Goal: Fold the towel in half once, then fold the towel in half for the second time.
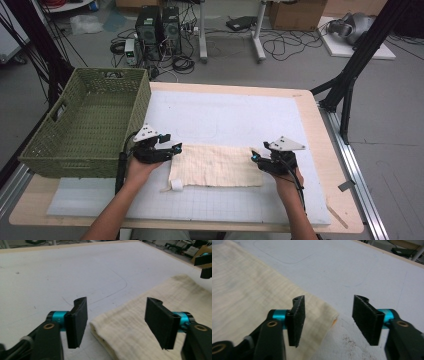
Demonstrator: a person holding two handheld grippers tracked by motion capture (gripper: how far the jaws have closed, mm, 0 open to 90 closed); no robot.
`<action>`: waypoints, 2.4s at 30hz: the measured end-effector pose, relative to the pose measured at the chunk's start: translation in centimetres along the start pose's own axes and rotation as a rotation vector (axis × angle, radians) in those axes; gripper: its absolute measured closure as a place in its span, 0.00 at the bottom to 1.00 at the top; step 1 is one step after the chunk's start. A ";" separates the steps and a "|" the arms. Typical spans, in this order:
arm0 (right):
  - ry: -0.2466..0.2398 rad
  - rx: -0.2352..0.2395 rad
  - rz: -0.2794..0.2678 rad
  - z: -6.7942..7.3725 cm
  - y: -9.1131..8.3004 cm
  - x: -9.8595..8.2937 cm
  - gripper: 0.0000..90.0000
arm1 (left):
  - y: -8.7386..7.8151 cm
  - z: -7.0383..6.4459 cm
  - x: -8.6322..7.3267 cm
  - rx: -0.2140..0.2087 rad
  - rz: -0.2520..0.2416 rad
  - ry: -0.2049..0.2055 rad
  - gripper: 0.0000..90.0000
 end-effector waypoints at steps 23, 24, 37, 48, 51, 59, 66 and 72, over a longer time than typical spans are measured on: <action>0.006 0.042 -0.055 0.8 -4.6 -2.3 0.13 | -3.2 -2.5 -0.7 -0.056 -0.150 0.063 0.20; 0.013 0.044 -0.057 0.8 -4.6 -2.3 0.13 | -3.1 -2.5 -0.7 -0.054 -0.149 0.078 0.20; 0.035 0.015 -0.071 0.2 -4.5 -2.2 0.13 | -2.8 -2.8 -1.0 -0.054 -0.122 0.074 0.19; 0.033 0.011 -0.072 0.2 -4.5 -2.1 0.13 | -3.2 -2.6 -1.0 -0.041 -0.134 0.057 0.19; 0.038 0.014 -0.068 0.3 -4.5 -2.1 0.13 | -3.1 -2.5 -1.0 -0.040 -0.123 0.053 0.19; 0.040 0.007 -0.067 0.1 -4.5 -2.2 0.13 | -3.1 -2.0 -1.1 -0.029 -0.119 0.020 0.19; 0.048 0.002 -0.061 0.0 -4.5 -2.4 0.13 | -3.0 -1.9 -1.3 -0.036 -0.106 -0.002 0.20; 0.039 0.009 -0.056 -0.1 -4.5 -2.6 0.13 | -2.5 -2.3 -1.2 -0.051 -0.084 0.012 0.20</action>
Point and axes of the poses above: each handheld gripper's, and its own axes: y roughly forward along the jaws, x roughly out of its top, z roughly to its left, the point moved 3 cm from there along y, roughly forward along the jaws, and after that the axes turned 13 degrees about -x, right-handed, at the moved point
